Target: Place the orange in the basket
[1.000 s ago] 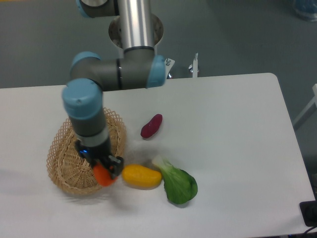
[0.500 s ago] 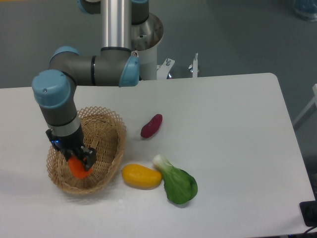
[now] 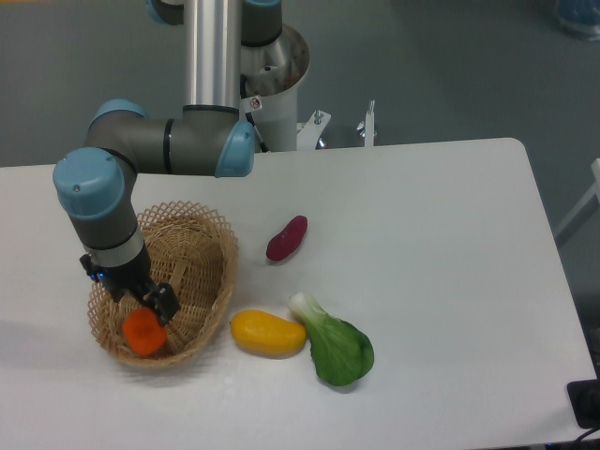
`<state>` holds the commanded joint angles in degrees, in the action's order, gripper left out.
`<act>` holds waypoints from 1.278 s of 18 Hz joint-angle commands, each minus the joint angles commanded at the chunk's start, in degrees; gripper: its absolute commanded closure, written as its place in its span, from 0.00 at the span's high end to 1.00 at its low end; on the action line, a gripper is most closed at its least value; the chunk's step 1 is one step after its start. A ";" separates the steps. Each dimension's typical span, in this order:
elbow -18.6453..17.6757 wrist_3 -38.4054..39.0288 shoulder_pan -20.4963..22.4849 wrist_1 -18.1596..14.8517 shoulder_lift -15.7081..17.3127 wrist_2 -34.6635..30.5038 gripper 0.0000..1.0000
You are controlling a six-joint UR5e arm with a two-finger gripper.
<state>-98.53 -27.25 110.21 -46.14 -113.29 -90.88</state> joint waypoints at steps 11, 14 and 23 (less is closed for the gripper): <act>-2.63 -0.62 7.73 -0.62 4.22 -0.26 1.00; -2.55 -0.88 11.42 -0.79 5.10 -0.18 1.00; -2.73 -13.07 25.47 -3.25 5.01 -0.88 1.00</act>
<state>-101.26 -40.32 135.69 -49.39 -108.28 -91.76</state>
